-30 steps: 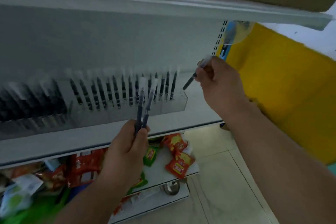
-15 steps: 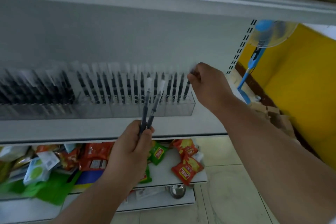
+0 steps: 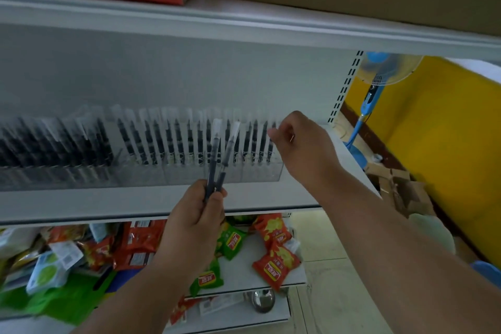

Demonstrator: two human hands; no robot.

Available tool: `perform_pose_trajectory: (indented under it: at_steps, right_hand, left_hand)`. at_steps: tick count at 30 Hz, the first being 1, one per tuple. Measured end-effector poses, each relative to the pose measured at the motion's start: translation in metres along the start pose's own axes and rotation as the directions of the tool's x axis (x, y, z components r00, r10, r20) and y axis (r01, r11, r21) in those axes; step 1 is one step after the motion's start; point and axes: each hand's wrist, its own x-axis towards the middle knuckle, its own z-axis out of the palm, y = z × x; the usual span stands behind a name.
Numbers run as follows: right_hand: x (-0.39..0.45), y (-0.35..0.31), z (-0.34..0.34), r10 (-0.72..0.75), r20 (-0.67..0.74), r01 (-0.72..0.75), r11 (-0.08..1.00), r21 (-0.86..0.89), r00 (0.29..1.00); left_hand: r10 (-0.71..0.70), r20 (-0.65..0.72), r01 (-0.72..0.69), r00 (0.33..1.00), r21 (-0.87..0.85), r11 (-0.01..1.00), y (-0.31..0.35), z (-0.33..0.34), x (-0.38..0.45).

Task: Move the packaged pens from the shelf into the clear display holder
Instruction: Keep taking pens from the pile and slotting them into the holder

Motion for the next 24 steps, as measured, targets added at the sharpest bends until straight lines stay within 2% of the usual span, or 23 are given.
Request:
perform_pose_trajectory:
  at_steps: [2, 4, 6, 8, 11, 13, 17, 21, 24]
  right_hand:
    - [-0.014, -0.020, 0.000, -0.019, 0.106, -0.001, 0.984, 0.179, 0.994]
    - [-0.023, -0.041, 0.005, -0.020, 0.266, -0.079, 0.930, 0.358, 0.964]
    - [-0.026, -0.058, 0.013, -0.011, 0.353, -0.172, 0.858, 0.484, 0.936]
    - [-0.026, -0.071, 0.018, -0.003, 0.374, -0.237, 0.770, 0.593, 0.927]
    - [-0.021, -0.093, 0.028, 0.027, 0.312, -0.252, 0.655, 0.712, 0.950]
    - [-0.013, -0.105, 0.037, 0.066, 0.208, -0.196, 0.684, 0.703, 0.976]
    - [0.002, -0.140, 0.063, 0.042, 0.001, -0.035, 0.835, 0.549, 0.999]
    - [0.011, -0.175, 0.087, -0.038, -0.048, 0.055, 0.900, 0.431, 0.998]
    - [0.012, -0.190, 0.105, -0.065, -0.036, 0.073, 0.943, 0.326, 0.997]
  left_hand:
    - [-0.001, -0.002, 0.001, 1.000, 0.007, 1.000, 0.001, -0.001, 0.002]
    - [0.025, 0.022, -0.026, 0.999, 0.048, 0.999, 0.004, -0.002, 0.001]
    - [0.038, 0.051, -0.040, 0.998, 0.054, 0.998, 0.006, -0.005, -0.001]
    - [0.027, 0.042, -0.028, 0.999, 0.025, 0.999, 0.008, -0.015, -0.003]
    - [0.015, -0.086, -0.011, 0.996, 0.048, 0.999, 0.009, -0.046, -0.003]
    - [0.030, -0.152, -0.020, 0.988, 0.065, 0.998, 0.011, -0.069, -0.005]
    - [0.000, -0.196, 0.003, 0.981, 0.019, 1.000, 0.012, -0.122, -0.004]
    - [0.013, -0.171, -0.011, 0.985, 0.016, 1.000, 0.011, -0.164, 0.002]
    - [0.014, -0.125, -0.012, 0.992, 0.014, 1.000, 0.010, -0.186, 0.003]
